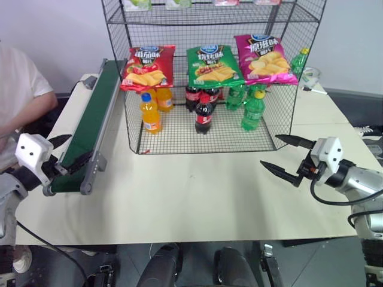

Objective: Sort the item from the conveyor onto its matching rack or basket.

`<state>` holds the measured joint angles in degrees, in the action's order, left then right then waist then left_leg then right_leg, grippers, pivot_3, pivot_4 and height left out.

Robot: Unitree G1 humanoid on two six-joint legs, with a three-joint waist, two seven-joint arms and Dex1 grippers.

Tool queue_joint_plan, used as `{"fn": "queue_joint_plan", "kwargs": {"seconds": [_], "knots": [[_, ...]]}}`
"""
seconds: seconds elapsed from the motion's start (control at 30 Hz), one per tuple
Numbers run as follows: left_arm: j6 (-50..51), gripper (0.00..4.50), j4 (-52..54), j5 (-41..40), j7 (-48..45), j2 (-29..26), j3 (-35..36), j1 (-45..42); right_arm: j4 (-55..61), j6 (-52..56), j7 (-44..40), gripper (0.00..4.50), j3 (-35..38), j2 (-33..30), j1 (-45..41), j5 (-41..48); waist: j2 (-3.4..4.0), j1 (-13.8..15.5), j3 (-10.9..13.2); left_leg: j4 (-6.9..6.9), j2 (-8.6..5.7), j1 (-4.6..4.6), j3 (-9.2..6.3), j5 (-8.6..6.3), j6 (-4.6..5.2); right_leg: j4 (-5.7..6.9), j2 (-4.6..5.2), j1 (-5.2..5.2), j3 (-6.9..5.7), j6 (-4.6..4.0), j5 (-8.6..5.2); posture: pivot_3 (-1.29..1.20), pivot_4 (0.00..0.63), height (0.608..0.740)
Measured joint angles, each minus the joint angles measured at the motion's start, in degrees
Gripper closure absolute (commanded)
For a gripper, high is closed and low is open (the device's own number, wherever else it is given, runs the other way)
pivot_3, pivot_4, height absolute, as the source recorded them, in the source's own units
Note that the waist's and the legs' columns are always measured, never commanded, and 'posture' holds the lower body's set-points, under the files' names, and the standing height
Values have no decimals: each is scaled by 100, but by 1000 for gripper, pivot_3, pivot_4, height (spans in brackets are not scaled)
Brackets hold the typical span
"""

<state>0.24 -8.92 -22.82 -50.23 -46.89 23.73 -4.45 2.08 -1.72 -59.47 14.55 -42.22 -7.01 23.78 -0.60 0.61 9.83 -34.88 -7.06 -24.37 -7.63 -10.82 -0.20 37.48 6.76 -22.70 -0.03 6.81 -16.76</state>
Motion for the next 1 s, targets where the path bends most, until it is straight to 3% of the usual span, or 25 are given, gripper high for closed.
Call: {"fn": "queue_joint_plan", "kwargs": {"seconds": [1.0], "knots": [[-175, 428, -672, 91, -333, 94, -158, -541, -38, -159, 77, 0, -16, 24, -23, -111, 0, -5, 2, 3, 0, 0, -1, 0, 0, -2, 0, -4, 0, 1, 0, 0, 150, 740]]}}
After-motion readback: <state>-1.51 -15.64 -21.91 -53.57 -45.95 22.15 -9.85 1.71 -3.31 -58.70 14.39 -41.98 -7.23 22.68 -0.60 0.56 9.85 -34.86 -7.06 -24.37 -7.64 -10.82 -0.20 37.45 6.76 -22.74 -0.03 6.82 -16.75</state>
